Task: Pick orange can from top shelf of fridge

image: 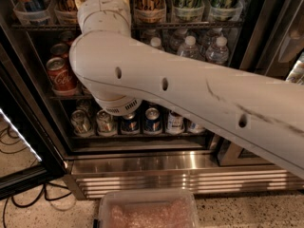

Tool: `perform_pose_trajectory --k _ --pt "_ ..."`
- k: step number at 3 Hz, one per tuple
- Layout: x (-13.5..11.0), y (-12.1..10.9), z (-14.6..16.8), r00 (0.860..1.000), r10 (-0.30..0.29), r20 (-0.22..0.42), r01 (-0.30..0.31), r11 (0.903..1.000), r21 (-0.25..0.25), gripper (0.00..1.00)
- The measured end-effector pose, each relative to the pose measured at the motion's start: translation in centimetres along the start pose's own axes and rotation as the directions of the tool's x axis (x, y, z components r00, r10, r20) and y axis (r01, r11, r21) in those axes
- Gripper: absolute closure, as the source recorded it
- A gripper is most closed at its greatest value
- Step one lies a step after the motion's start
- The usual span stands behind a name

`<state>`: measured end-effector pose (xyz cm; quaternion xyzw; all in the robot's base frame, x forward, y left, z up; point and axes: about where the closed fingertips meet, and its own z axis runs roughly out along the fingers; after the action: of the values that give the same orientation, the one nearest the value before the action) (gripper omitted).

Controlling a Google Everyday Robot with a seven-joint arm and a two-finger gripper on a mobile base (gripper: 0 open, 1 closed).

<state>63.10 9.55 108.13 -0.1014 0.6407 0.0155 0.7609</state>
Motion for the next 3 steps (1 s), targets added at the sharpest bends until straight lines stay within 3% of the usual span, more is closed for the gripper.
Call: perform_pose_trajectory --k 3 --pt "1.8 -1.4 2.4 0.999 -0.028 -0.034 0.030 0.9989 0.037 0.35"
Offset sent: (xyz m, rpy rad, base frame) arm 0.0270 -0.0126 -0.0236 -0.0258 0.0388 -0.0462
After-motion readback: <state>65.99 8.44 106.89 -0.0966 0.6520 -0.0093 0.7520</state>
